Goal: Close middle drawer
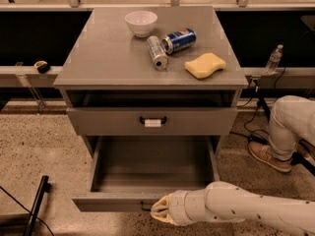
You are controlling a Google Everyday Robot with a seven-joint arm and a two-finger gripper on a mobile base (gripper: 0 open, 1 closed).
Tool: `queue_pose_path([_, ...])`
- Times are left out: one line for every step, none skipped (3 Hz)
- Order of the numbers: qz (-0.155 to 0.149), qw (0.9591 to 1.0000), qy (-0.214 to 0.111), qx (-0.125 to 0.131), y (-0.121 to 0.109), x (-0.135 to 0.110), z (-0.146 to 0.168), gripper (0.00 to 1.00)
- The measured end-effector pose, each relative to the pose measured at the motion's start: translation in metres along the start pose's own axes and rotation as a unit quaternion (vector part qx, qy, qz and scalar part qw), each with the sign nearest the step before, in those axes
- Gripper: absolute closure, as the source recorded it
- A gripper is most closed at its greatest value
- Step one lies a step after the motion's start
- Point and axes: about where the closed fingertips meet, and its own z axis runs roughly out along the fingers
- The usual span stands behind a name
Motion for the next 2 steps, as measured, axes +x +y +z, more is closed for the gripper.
queue_pose_path([0.013, 0.9990, 0.004, 0.044, -0.004, 0.011, 0.004, 1.00])
queue_pose_path([0.025, 0.9949, 0.000, 0.098, -0.013, 0.037, 0.018, 1.00])
